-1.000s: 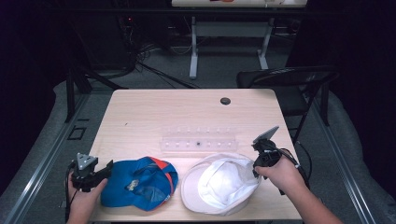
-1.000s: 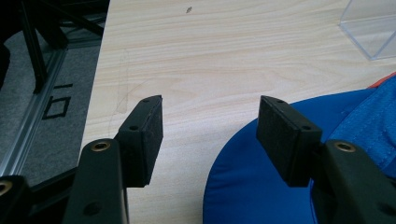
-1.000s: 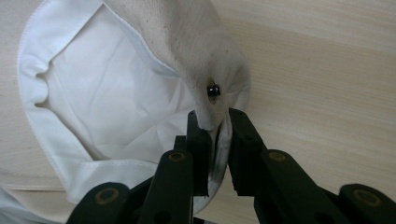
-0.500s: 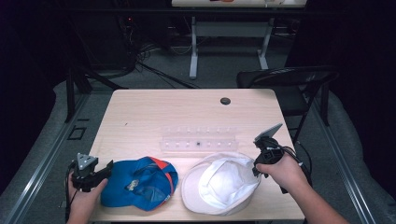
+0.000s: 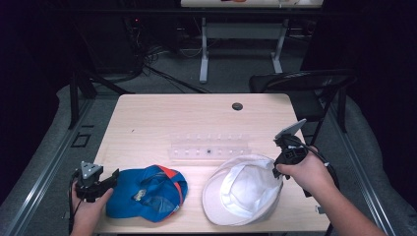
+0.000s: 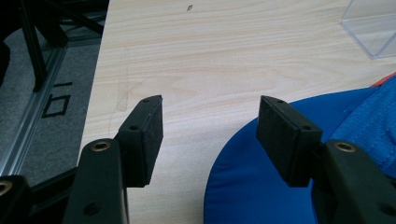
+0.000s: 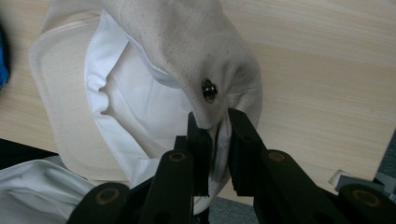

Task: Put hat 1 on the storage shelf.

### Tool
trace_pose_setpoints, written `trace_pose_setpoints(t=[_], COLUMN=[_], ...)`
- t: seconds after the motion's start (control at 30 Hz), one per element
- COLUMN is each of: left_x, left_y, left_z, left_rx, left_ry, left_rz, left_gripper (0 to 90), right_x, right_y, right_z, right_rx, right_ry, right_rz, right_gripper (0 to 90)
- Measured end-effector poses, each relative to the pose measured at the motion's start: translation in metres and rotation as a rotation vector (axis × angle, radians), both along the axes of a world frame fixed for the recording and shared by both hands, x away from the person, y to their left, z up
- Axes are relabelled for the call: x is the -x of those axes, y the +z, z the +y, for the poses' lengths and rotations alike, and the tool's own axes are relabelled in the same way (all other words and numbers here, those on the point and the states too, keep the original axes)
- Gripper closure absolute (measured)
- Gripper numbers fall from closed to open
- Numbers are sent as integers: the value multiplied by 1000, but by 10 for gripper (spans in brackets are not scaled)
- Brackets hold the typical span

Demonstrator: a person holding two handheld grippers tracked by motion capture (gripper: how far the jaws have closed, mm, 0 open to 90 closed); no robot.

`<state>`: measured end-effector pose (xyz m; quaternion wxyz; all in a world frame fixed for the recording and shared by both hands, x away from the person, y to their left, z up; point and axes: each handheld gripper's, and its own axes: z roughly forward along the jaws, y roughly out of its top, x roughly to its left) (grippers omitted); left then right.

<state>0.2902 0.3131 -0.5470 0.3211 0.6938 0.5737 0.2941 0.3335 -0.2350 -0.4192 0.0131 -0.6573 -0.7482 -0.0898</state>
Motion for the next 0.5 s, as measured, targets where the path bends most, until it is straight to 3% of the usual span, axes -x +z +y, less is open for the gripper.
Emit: trace_pose_setpoints(t=[0.23, 0.4, 0.5], left_x=[0, 1, 1], left_y=[0, 0, 0], left_z=[0, 1, 0], left_rx=[0, -1, -1], left_ry=[0, 1, 1], left_rz=[2, 5, 3], left_gripper=[416, 416, 416], right_x=[1, 2, 2], right_y=[21, 25, 29], right_z=[-9, -11, -11], right_rx=[42, 17, -27], right_ry=[7, -5, 8], right_rz=[-1, 8, 27], right_gripper=[805, 805, 806])
